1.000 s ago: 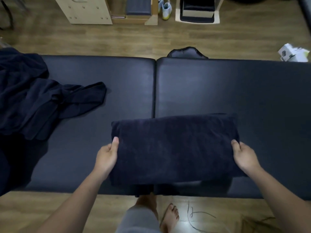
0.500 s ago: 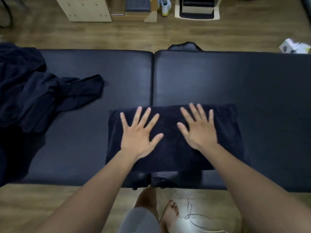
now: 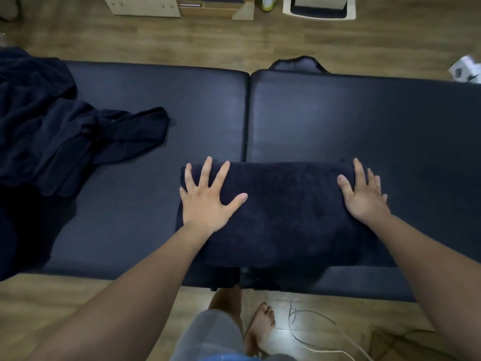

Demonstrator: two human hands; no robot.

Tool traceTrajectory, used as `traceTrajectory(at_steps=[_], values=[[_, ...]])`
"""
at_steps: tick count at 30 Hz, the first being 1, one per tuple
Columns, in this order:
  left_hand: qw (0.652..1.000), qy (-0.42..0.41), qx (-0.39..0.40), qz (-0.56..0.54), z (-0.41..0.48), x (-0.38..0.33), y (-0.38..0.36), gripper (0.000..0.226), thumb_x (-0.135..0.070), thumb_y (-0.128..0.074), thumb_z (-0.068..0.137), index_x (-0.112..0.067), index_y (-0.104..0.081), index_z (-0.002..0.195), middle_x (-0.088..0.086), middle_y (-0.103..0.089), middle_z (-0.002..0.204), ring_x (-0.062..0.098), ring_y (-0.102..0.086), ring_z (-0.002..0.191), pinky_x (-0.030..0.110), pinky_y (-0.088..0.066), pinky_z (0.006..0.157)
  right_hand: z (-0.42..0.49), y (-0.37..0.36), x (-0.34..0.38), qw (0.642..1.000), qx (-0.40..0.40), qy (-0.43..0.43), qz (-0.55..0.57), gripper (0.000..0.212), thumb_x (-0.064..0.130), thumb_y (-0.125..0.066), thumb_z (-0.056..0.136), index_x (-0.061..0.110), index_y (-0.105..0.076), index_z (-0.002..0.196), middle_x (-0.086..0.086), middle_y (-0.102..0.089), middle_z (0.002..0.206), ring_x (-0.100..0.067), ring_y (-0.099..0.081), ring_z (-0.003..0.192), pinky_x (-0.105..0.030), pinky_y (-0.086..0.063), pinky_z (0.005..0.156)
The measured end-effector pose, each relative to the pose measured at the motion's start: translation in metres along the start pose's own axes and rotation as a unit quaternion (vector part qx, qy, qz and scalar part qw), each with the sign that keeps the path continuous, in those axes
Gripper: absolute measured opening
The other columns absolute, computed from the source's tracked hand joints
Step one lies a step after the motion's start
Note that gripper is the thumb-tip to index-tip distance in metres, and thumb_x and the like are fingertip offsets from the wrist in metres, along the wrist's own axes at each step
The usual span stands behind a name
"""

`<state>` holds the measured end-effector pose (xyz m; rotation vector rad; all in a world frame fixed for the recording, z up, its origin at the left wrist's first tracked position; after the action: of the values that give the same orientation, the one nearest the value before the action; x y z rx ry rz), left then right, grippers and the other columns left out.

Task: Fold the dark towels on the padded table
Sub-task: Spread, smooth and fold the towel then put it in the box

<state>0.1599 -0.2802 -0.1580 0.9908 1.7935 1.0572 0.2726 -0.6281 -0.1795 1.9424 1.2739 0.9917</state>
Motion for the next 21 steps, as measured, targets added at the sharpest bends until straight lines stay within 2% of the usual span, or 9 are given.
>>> traceTrajectory(at_steps=[3, 5, 7, 9, 11, 15, 18, 21], values=[[0.991, -0.004, -0.005, -0.135, -0.008, 0.013, 0.008, 0.085, -0.074, -0.049, 0.083, -0.048, -0.008, 0.152, -0.013, 0.011, 0.163, 0.020, 0.014, 0.150, 0.056, -0.011, 0.120, -0.004, 0.003, -0.005, 0.994, -0.005, 0.002, 0.106, 0.078, 0.068, -0.035, 0.093, 0.041, 0.006, 0.153, -0.001, -0.007, 0.165, -0.024, -0.002, 0.152, -0.054, -0.009, 0.121], [0.974, 0.017, -0.003, -0.224, -0.022, 0.030, 0.010, 0.084, -0.065, -0.057, 0.085, -0.048, -0.009, 0.152, -0.014, 0.012, 0.163, 0.015, 0.010, 0.151, 0.049, -0.012, 0.122, -0.016, 0.000, -0.013, 0.986, -0.029, 0.008, 0.161, 0.082, 0.066, -0.041, 0.091, 0.038, 0.004, 0.154, -0.002, -0.015, 0.164, -0.023, -0.014, 0.151, -0.050, -0.017, 0.121], [0.961, 0.043, 0.031, -0.271, -0.037, 0.048, 0.007, 0.083, -0.063, -0.057, 0.086, -0.053, -0.007, 0.150, -0.019, 0.008, 0.162, 0.017, -0.003, 0.151, 0.045, -0.019, 0.120, -0.034, -0.007, -0.018, 0.987, -0.042, 0.004, 0.153, 0.078, 0.061, -0.039, 0.095, 0.033, 0.003, 0.155, -0.006, -0.022, 0.162, -0.026, -0.022, 0.149, -0.048, -0.023, 0.119], [0.955, 0.066, 0.046, -0.287, -0.048, 0.060, 0.004, 0.083, -0.064, -0.057, 0.084, -0.055, -0.006, 0.149, -0.014, -0.010, 0.162, 0.018, -0.019, 0.148, 0.043, -0.026, 0.118, -0.054, -0.015, -0.023, 0.989, -0.054, -0.003, 0.135, 0.074, 0.054, -0.037, 0.098, 0.028, 0.000, 0.157, -0.009, -0.025, 0.161, -0.030, -0.028, 0.146, -0.047, -0.027, 0.117], [0.947, 0.084, 0.045, -0.306, -0.050, 0.064, 0.006, 0.085, -0.064, -0.061, 0.083, -0.053, -0.010, 0.150, -0.007, -0.034, 0.152, 0.017, -0.031, 0.142, 0.042, -0.031, 0.115, -0.075, -0.019, -0.027, 0.989, -0.072, -0.016, 0.131, 0.073, 0.051, -0.041, 0.098, 0.025, -0.006, 0.157, -0.009, -0.029, 0.160, -0.031, -0.032, 0.144, -0.047, -0.030, 0.115], [0.923, 0.159, 0.053, -0.346, -0.045, 0.057, 0.012, 0.100, -0.059, -0.075, 0.073, -0.041, -0.013, 0.149, -0.008, -0.043, 0.145, 0.020, -0.047, 0.131, 0.042, -0.040, 0.109, -0.100, -0.024, -0.035, 0.976, -0.089, -0.116, 0.160, 0.074, 0.061, -0.048, 0.091, 0.023, -0.026, 0.150, -0.012, -0.044, 0.148, -0.036, -0.044, 0.132, -0.047, -0.036, 0.107], [0.872, 0.235, 0.091, -0.419, -0.042, 0.057, 0.014, 0.093, -0.052, -0.084, 0.068, -0.025, -0.030, 0.138, -0.005, -0.055, 0.126, 0.021, -0.059, 0.111, 0.039, -0.050, 0.095, -0.105, -0.031, -0.044, 0.955, -0.045, -0.190, 0.223, 0.079, 0.071, -0.056, 0.080, 0.020, -0.041, 0.139, -0.009, -0.056, 0.134, -0.035, -0.054, 0.121, -0.045, -0.044, 0.101], [0.851, 0.242, 0.152, -0.441, -0.036, 0.053, 0.018, 0.069, -0.044, -0.088, 0.064, -0.017, -0.057, 0.120, 0.001, -0.070, 0.110, 0.023, -0.069, 0.096, 0.038, -0.055, 0.084, -0.118, -0.032, -0.060, 0.908, 0.051, -0.224, 0.350, 0.070, 0.069, -0.069, 0.070, 0.020, -0.060, 0.120, 0.000, -0.068, 0.112, -0.025, -0.065, 0.101, -0.039, -0.051, 0.087]])
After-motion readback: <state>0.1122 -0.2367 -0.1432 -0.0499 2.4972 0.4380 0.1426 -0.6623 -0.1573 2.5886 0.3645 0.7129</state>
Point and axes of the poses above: each hand's wrist, its own z-axis towards the middle knuckle, its own y-axis out of the back of the hand, x = y × z, the point moved 4 cm from there along z, towards the middle knuckle
